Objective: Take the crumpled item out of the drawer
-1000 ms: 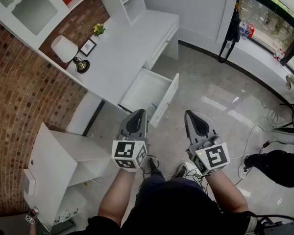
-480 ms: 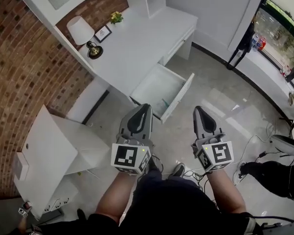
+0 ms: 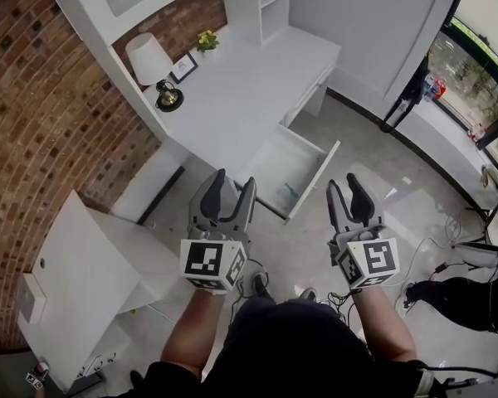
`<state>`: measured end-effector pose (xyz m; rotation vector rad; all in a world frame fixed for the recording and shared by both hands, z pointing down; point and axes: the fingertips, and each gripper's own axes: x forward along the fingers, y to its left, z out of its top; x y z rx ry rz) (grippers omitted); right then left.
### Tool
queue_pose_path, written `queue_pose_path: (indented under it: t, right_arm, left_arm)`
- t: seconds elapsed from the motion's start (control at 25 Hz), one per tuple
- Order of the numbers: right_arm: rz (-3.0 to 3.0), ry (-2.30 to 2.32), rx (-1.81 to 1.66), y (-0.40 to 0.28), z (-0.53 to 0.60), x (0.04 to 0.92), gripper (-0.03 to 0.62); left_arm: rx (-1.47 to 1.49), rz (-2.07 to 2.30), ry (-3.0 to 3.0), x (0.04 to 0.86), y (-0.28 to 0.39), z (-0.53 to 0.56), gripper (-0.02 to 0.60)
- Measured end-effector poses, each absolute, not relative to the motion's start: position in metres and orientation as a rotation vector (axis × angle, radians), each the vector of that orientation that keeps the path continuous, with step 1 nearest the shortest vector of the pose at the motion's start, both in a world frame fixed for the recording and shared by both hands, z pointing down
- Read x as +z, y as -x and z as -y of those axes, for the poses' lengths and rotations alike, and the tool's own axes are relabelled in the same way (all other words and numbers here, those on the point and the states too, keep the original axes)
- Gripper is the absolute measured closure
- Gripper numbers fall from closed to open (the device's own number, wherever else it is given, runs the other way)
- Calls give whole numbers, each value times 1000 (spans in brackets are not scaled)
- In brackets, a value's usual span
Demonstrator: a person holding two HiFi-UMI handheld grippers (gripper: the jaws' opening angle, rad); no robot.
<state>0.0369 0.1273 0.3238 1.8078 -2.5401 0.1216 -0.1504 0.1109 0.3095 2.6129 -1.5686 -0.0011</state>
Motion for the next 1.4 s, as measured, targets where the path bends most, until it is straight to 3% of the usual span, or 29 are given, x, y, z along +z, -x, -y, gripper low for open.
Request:
queue_pose_path:
  t: [0.56, 1.4]
  right_arm:
    - [2444, -1818, 148, -13, -97, 343, 445]
    - [2654, -1594, 386, -102, 78, 391, 447]
  left_arm:
    - [-3, 1447, -2590, 348, 168, -69, 379]
    - [281, 1555, -2474, 388, 49, 65, 379]
